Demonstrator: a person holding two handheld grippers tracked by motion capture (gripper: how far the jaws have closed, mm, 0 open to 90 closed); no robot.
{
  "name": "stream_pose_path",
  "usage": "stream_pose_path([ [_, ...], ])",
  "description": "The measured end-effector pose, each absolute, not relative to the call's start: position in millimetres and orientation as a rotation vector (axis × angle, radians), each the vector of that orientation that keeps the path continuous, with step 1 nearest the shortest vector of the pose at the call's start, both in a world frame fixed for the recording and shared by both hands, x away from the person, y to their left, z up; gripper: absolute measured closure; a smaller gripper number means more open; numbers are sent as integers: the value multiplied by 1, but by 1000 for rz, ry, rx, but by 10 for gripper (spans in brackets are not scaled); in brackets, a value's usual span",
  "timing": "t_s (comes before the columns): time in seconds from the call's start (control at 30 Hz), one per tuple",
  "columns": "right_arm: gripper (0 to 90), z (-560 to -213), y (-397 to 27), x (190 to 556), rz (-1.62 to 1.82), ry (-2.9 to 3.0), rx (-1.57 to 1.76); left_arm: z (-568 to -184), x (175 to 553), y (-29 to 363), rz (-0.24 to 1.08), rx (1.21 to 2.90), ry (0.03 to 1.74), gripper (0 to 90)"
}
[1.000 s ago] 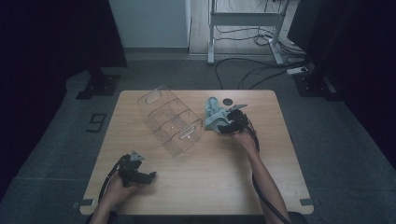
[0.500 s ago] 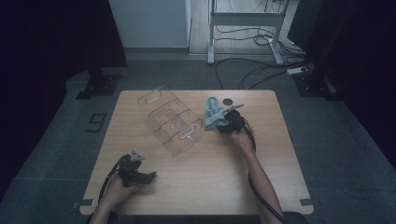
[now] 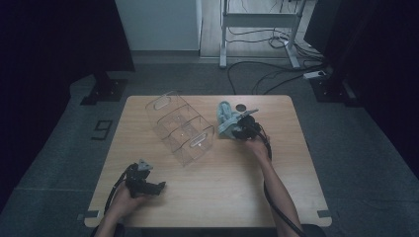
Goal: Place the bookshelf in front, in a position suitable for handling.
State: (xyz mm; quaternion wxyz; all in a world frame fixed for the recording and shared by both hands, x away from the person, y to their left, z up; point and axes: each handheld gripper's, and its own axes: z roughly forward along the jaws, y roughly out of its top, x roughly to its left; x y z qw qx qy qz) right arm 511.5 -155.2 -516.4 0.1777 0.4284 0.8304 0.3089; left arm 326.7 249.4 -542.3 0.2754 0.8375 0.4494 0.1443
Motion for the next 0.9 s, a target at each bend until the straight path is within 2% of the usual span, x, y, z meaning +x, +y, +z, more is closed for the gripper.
stream_pose_path([
  [0.9, 545, -446, -162, 488, 939, 2279, 1132, -542, 327, 249, 388, 2250, 1210, 0],
])
